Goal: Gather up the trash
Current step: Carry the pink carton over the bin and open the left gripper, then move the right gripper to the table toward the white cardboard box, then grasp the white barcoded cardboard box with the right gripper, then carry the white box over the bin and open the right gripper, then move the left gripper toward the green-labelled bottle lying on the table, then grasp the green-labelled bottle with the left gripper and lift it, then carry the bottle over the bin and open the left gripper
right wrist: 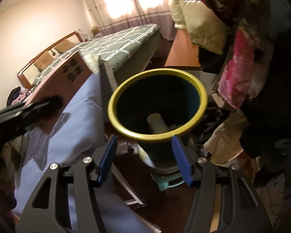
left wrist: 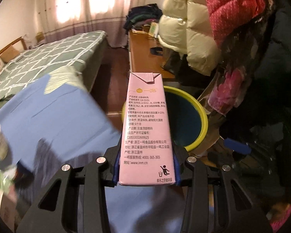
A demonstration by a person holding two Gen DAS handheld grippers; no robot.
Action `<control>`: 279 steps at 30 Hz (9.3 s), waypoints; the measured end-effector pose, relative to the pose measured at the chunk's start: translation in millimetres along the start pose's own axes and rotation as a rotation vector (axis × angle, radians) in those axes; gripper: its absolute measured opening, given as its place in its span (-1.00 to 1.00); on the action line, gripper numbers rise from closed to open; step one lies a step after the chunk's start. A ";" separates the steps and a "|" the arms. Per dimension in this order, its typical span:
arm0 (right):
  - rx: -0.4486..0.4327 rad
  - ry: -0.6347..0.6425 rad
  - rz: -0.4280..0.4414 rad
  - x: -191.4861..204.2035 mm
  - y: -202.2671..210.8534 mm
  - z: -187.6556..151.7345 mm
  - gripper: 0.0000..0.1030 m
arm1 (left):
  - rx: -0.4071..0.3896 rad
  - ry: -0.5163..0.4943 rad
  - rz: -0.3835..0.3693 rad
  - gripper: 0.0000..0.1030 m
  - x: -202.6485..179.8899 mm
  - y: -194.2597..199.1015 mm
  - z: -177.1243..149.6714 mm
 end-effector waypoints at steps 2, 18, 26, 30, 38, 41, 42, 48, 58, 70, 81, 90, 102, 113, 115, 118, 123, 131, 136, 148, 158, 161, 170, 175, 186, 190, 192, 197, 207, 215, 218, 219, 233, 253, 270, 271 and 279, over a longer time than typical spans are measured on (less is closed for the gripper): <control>0.000 -0.005 -0.014 -6.5 -1.2 0.2 0.09 | 0.019 -0.013 -0.007 -0.22 -9.3 -17.3 5.4; 0.015 -0.028 -0.051 -25.9 -2.9 -0.4 0.09 | 0.051 -0.028 0.048 0.61 -30.4 -78.9 23.4; 0.021 -0.006 -0.034 -12.2 -5.3 -1.4 0.09 | -0.160 0.076 0.108 0.79 13.8 37.8 34.8; 0.025 0.020 -0.016 1.6 -8.2 -2.6 0.09 | -0.254 0.131 0.186 0.88 50.8 102.2 27.3; 0.040 0.095 0.034 52.1 -10.2 -3.8 0.09 | -0.362 0.234 0.411 0.90 135.2 206.8 -19.6; 0.041 0.135 0.077 83.2 -10.8 -3.6 0.09 | -0.380 0.264 0.521 0.90 165.1 241.8 -44.5; 0.041 0.154 0.096 96.1 -10.7 -3.0 0.09 | -0.383 0.274 0.554 0.90 172.8 251.5 -52.7; 0.044 0.261 0.261 187.7 -10.4 -3.4 0.09 | -0.396 0.387 0.755 0.90 232.6 325.0 -114.4; 0.004 0.357 0.463 315.6 1.0 8.5 0.09 | -0.405 0.478 0.824 0.90 275.2 371.4 -164.4; 0.065 0.470 0.613 367.5 -9.7 -0.3 0.71 | -0.388 0.474 0.791 0.90 272.5 353.3 -159.9; 0.165 0.495 0.712 381.4 -31.3 -19.7 0.77 | -0.404 0.455 0.781 0.90 264.6 353.1 -151.4; 0.129 0.464 0.698 366.7 -20.0 -20.7 0.57 | -0.398 0.457 0.771 0.90 259.7 350.4 -151.4; 0.030 0.351 0.680 329.7 7.0 4.0 0.54 | -0.383 0.438 0.752 0.90 248.9 338.8 -143.8; -0.119 0.251 0.477 257.3 10.0 42.6 0.54 | -0.350 0.412 0.704 0.90 238.6 313.7 -135.4; -0.138 0.215 0.398 232.5 2.5 50.7 0.54 | -0.338 0.409 0.688 0.90 236.9 306.0 -134.4; -0.164 0.162 0.264 194.3 -9.8 61.3 0.54 | -0.310 0.402 0.660 0.90 233.7 290.7 -132.9; -0.187 0.104 0.027 133.6 -31.8 70.5 0.55 | -0.274 0.397 0.636 0.90 232.0 270.4 -132.1; -0.144 0.016 -0.202 67.4 -73.0 71.3 0.56 | -0.243 0.388 0.621 0.90 230.8 252.4 -131.9; -0.124 -0.037 -0.236 48.7 -84.1 69.2 0.59 | -0.233 0.385 0.615 0.90 230.5 248.4 -133.0; -0.141 -0.008 -0.160 77.7 -65.4 64.5 0.59 | -0.196 0.336 0.554 0.81 202.1 237.4 -147.0; -0.130 -0.001 -0.112 86.6 -52.8 54.3 0.59 | -0.127 0.284 0.371 0.18 158.0 209.4 -161.4; -0.131 -0.005 -0.101 87.2 -50.7 54.1 0.59 | -0.112 0.289 0.343 0.06 155.9 202.7 -161.5; -0.130 -0.021 -0.072 87.2 -49.5 53.2 0.59 | -0.126 0.371 0.438 0.06 190.6 225.5 -170.5; -0.122 -0.014 -0.059 92.7 -51.2 52.2 0.59 | -0.122 0.346 0.442 0.06 193.5 228.7 -172.7; -0.112 -0.002 -0.031 103.3 -50.9 50.8 0.59 | -0.112 0.430 0.422 0.05 210.1 231.7 -190.9; -0.113 0.002 -0.027 106.8 -50.7 51.2 0.59 | -0.093 0.382 0.385 0.05 196.4 216.6 -185.7; -0.111 0.000 -0.026 107.3 -50.9 50.9 0.59 | -0.076 0.370 0.385 0.05 194.0 206.9 -185.4; -0.100 0.001 -0.017 108.6 -54.2 48.2 0.59 | -0.047 0.384 0.392 0.05 198.1 187.7 -190.2; -0.089 0.008 0.006 115.9 -59.0 44.7 0.59 | -0.075 0.411 0.443 0.02 212.1 181.8 -193.2; -0.102 0.001 0.017 115.2 -53.2 47.1 0.59 | -0.162 0.335 0.495 0.00 211.0 226.4 -168.9; -0.105 0.001 0.020 115.6 -51.6 47.3 0.59 | -0.212 0.302 0.519 0.00 209.5 249.9 -151.8; -0.106 0.002 0.022 116.0 -51.1 47.4 0.59 | -0.225 0.296 0.524 0.00 209.4 255.5 -147.1; -0.114 -0.005 0.032 114.0 -45.7 48.0 0.59 | -0.249 0.262 0.548 0.00 204.7 272.5 -135.3; -0.155 -0.056 -0.010 68.6 -32.0 59.0 0.59 | -0.372 0.136 0.389 0.00 162.9 251.8 -22.4; -0.180 -0.167 -0.153 -35.7 -19.9 58.5 0.59 | -0.265 0.065 0.095 0.00 21.8 62.4 75.3; -0.180 -0.173 -0.158 -41.1 -19.7 57.1 0.59 | -0.256 0.066 0.087 0.00 15.7 52.3 77.7; -0.162 -0.210 -0.176 -69.9 -19.6 47.1 0.59 | -0.196 0.074 0.073 0.00 -19.9 -26.5 82.3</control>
Point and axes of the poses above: each gripper's, at about its wrist camera, not at the fingertips, and y roughly against the way its jaws point, x to its left, z to its top, the point moved 5 cm from there along -y, roughly the way its jaws point, and after that the axes turned 10 degrees about -x, right-handed, at the moved point
